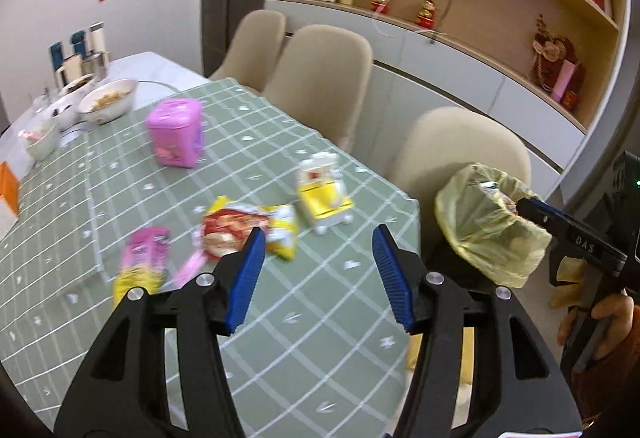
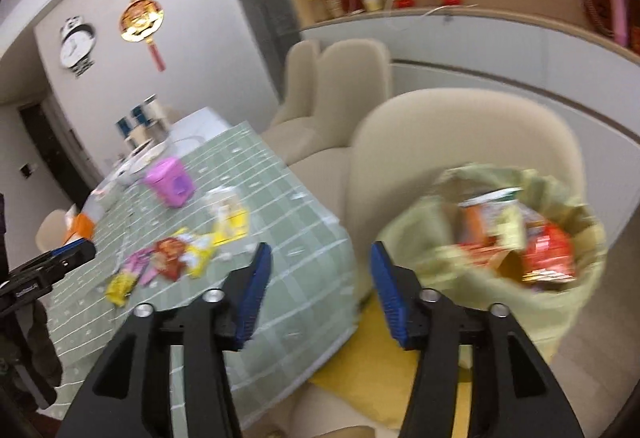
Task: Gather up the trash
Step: 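Move both open grippers back over the table toward the remaining wrappers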
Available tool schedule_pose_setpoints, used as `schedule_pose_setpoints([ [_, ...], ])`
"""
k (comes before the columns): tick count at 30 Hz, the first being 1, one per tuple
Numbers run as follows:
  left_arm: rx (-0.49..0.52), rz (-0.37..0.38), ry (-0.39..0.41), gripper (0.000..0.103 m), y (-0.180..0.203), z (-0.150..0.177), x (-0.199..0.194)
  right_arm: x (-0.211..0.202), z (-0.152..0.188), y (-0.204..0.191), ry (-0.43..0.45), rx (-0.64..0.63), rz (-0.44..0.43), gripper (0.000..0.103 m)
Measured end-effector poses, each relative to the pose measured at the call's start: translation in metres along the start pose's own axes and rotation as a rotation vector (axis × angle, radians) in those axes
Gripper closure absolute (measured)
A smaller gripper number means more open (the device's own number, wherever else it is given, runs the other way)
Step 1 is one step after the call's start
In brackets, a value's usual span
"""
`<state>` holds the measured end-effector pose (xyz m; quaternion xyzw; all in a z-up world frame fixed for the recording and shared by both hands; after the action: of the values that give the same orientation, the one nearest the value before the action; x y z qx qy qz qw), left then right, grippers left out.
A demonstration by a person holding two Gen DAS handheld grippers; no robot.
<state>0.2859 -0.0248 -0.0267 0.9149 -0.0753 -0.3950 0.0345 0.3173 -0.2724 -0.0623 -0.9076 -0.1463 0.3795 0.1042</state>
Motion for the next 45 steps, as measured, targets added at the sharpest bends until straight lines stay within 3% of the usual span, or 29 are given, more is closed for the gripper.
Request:
schedule_pose_setpoints([
  [3, -0.034, -0.039, -0.007, 0.050, -0.035, 0.012, -0.006, 0.016, 0.007, -0.037, -0.019, -0.038, -0.027, 0.045],
  [6, -0.104, -0.061, -0.029, 0.050, -0.072, 0.028, -0.008, 0.038, 0.025, -0.080, -0.116, -0.112, -0.049, 0.045],
  [12, -0.222, -0.106, -0.067, 0.050, -0.140, 0.064, -0.014, 0.072, 0.046, -0.145, -0.185, -0.196, -0.051, 0.045],
  [23, -0.317, -0.077, -0.112, 0.050, -0.208, 0.099, -0.019, 0.124, 0.077, -0.218, -0.245, -0.272, -0.032, 0.045],
  [30, -0.334, -0.099, -0.131, 0.050, -0.243, 0.112, -0.022, 0.150, 0.089, -0.256, -0.258, -0.302, -0.045, 0.045],
  [34, -0.352, -0.081, -0.136, 0.050, -0.257, 0.116, -0.019, 0.160, 0.091, -0.271, -0.250, -0.298, -0.044, 0.045],
  [41, -0.362, 0.096, -0.104, 0.043, -0.251, 0.095, 0.012, 0.150, 0.073, -0.252, -0.144, -0.329, 0.076, 0.045],
  [45, -0.294, 0.075, -0.138, 0.043, -0.238, 0.076, 0.051, 0.141, 0.071, -0.226, -0.141, -0.291, 0.093, 0.045],
])
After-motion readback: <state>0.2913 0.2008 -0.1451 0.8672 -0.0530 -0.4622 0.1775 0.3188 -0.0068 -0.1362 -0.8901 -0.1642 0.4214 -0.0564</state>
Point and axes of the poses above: each gripper's, at about its wrist camera, not at the fingertips, and x roughly the way its jaws point, y to its right, z to its underside, the point moved 9 cm from there along x, roughly the way its jaws point, and after that the axes turned 3 degrees about -y, right-handed, at the moved point
